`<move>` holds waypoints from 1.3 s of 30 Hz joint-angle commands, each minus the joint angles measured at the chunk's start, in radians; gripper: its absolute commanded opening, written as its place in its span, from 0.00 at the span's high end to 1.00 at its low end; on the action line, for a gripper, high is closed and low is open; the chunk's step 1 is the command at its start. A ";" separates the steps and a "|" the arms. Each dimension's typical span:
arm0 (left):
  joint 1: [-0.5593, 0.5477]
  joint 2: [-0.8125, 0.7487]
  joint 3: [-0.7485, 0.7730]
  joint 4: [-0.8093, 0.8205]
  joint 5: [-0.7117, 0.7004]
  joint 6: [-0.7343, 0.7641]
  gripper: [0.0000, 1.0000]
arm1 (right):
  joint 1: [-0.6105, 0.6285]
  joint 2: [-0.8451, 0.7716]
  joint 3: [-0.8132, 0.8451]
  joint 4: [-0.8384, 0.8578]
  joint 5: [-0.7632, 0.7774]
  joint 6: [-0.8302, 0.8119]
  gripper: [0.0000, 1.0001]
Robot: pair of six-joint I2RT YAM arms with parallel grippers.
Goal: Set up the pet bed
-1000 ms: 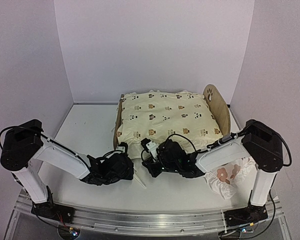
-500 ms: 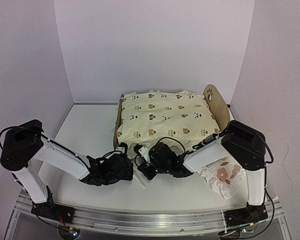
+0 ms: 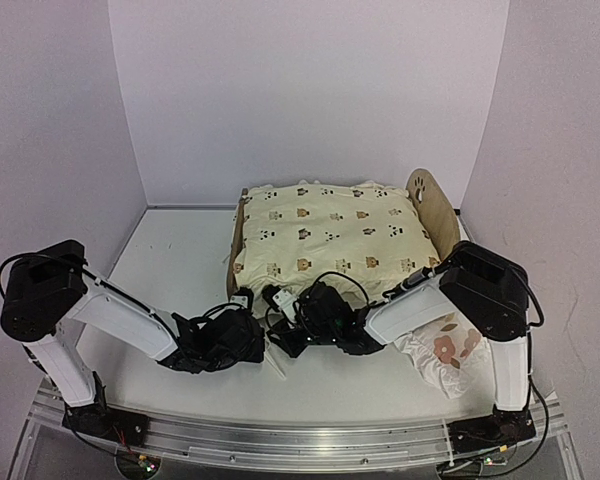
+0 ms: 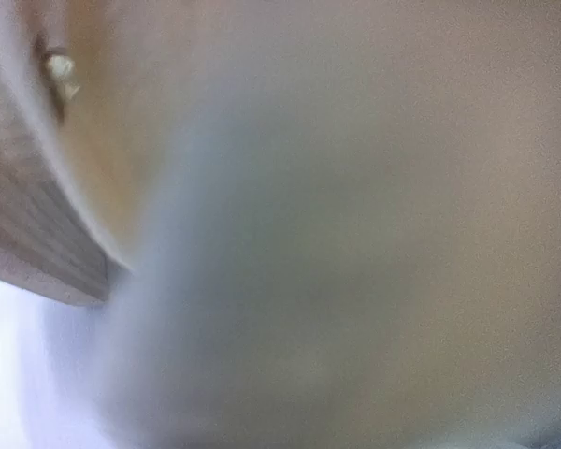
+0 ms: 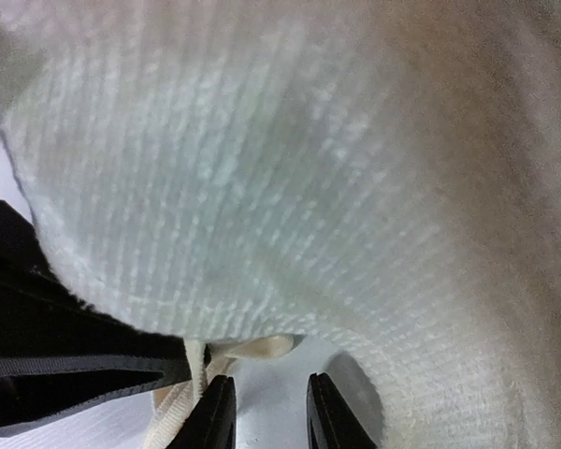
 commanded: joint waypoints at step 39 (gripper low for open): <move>0.022 -0.165 -0.075 0.050 0.053 0.009 1.00 | -0.029 0.139 -0.053 0.426 -0.117 0.106 0.67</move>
